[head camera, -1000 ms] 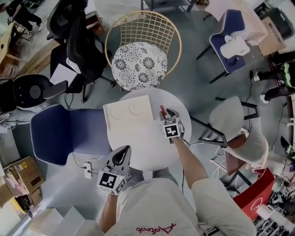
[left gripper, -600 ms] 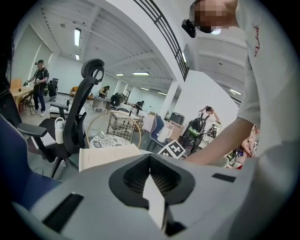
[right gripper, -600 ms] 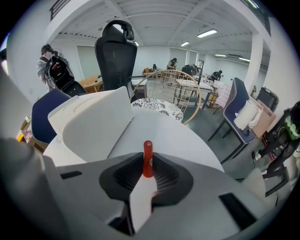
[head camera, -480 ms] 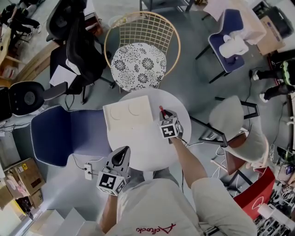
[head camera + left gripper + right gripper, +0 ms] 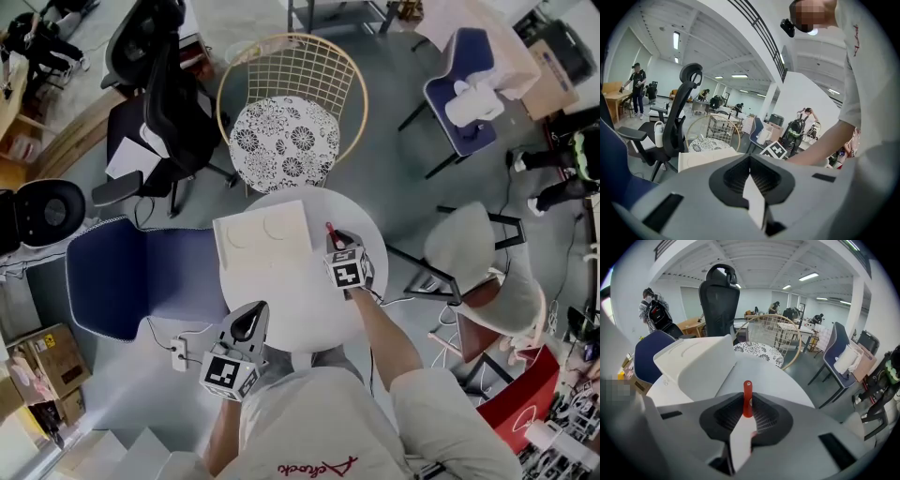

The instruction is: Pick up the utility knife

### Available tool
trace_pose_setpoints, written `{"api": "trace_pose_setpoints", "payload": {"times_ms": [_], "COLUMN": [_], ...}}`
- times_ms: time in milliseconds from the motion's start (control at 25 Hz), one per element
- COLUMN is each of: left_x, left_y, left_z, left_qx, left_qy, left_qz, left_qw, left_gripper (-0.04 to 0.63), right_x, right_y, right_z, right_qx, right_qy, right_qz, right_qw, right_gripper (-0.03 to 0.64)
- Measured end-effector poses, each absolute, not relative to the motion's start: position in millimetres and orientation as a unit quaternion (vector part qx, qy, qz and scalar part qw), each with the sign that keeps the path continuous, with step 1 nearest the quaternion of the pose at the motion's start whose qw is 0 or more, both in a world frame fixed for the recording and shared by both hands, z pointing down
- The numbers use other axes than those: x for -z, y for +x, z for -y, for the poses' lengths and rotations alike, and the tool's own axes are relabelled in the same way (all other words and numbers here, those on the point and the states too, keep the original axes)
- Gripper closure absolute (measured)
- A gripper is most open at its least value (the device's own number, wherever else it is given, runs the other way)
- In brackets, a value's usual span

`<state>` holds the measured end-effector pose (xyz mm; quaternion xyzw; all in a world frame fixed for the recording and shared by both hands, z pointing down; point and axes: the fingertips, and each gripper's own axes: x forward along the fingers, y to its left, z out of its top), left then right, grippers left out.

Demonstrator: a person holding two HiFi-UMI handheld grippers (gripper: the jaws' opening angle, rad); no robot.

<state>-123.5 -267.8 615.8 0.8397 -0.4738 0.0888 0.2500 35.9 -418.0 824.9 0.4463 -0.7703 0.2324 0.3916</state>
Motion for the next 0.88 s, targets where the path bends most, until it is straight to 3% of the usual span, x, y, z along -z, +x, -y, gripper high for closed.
{"api": "trace_pose_setpoints", "payload": {"times_ms": [480,880], "left_x": [-601.6,-555.5], "left_y": [-113.9,-103.5], "left_z": [264.0,275.4], "left_qx": [-0.077,-0.054], "left_qy": [0.849,0.869], "left_qz": [0.470,0.461], "left_qw": [0.228,0.174], "left_gripper": [0.583,0.583], "right_x": [-775.8,-626.2], "right_y": [39.8,31.5], "right_z": [410.8,370.8], "right_qx": [-0.205,-0.098], "right_qy": [0.464,0.483], "right_qz": [0.788,0.840], "right_qw": [0.349,0.226], "right_gripper": [0.551,0.551]}}
